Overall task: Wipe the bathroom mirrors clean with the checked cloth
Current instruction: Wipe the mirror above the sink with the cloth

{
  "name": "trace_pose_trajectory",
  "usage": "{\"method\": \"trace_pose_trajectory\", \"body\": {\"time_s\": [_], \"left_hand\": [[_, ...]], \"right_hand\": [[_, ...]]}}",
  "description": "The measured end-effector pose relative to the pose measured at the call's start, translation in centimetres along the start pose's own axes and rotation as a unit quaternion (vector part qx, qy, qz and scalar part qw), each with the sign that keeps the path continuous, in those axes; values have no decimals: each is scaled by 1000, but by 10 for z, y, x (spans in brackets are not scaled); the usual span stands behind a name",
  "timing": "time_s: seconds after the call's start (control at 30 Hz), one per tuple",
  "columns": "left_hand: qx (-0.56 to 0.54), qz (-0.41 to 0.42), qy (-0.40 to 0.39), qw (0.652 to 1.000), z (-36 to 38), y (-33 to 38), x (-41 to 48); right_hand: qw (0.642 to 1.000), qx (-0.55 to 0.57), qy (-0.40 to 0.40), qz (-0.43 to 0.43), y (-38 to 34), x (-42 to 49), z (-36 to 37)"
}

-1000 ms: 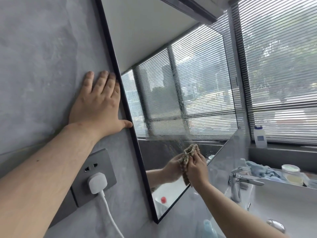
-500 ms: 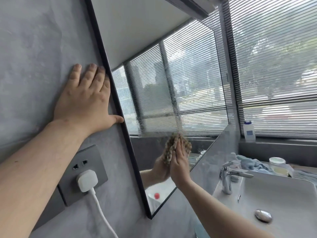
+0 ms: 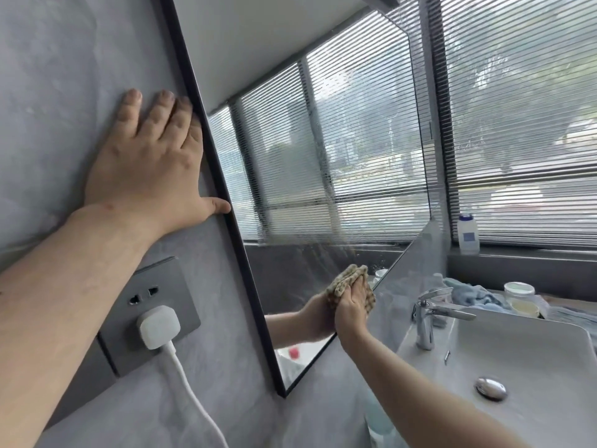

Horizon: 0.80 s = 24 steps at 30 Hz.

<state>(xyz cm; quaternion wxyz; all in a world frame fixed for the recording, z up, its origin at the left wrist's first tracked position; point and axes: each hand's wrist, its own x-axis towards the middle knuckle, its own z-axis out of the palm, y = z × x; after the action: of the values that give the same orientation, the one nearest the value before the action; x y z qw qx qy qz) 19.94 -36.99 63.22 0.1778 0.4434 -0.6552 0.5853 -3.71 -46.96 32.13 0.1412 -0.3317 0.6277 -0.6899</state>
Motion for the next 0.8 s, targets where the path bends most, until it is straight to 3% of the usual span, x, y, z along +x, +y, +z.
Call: {"method": "trace_pose_trajectory", "body": {"time_s": [0.27, 0.43, 0.8], "left_hand": [[2, 1, -5, 1000, 1, 1, 1], [9, 0, -1, 1000, 0, 1, 0], [7, 4, 2, 1000, 0, 0, -1]], "right_hand": [[996, 5, 18, 90, -7, 55, -6], [1000, 3, 27, -2, 1, -10, 4], [989, 13, -81, -120, -14, -130, 17]]}}
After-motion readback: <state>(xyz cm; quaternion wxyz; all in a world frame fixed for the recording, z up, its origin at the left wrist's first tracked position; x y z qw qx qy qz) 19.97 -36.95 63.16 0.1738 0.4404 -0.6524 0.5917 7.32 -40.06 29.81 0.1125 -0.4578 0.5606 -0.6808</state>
